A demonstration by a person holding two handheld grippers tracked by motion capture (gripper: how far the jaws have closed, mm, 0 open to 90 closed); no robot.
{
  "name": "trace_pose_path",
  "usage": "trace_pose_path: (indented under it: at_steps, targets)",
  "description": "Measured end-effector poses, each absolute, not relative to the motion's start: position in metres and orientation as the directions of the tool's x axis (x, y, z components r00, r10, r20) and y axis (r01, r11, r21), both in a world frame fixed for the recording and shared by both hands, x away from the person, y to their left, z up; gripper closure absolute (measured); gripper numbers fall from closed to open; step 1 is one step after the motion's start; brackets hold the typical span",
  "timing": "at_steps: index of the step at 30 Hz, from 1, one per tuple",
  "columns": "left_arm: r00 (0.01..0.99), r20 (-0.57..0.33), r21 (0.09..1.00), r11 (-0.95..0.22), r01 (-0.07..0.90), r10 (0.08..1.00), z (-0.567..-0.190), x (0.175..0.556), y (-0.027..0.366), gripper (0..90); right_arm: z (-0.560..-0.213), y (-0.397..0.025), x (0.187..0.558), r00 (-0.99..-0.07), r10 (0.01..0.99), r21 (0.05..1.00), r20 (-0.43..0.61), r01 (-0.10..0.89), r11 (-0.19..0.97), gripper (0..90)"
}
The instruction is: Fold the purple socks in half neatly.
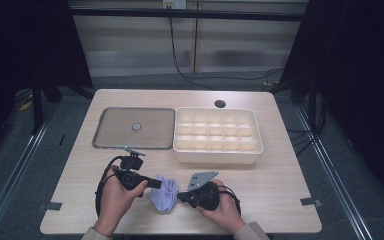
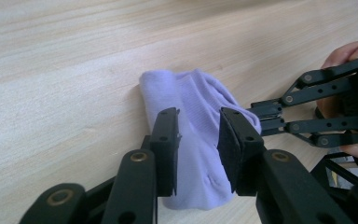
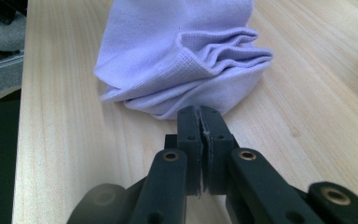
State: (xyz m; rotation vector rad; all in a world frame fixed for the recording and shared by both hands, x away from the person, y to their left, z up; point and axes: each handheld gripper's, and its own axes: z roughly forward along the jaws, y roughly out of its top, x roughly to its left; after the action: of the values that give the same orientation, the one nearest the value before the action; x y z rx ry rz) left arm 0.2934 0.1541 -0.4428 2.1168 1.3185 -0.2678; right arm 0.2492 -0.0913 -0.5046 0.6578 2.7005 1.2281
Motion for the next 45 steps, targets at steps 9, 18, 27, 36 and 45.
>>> trace_pose_path:
  at_steps: [9,18,27,36,45]
  targets:
    - [0.469,-0.473,0.4,-0.293,0.869,0.745,-0.443,0.294,0.159,65.9,-0.505,-0.092,0.25,-0.903,0.422,0.74,0.086,0.341,0.579,88.0]
    - [0.461,-0.464,0.402,-0.284,0.87,0.756,-0.444,0.294,0.165,65.2,-0.505,-0.092,0.25,-0.903,0.421,0.74,0.087,0.342,0.58,88.0]
    - [0.454,-0.477,0.387,-0.284,0.877,0.752,-0.449,0.294,0.167,64.9,-0.505,-0.092,0.25,-0.904,0.419,0.74,0.087,0.341,0.58,88.0]
    - [0.449,-0.486,0.381,-0.28,0.881,0.75,-0.452,0.292,0.165,64.9,-0.505,-0.092,0.25,-0.903,0.42,0.74,0.088,0.341,0.58,88.2]
    - [0.447,-0.488,0.363,-0.291,0.885,0.75,-0.456,0.293,0.164,67.1,-0.505,-0.092,0.25,-0.904,0.419,0.74,0.087,0.341,0.58,88.2]
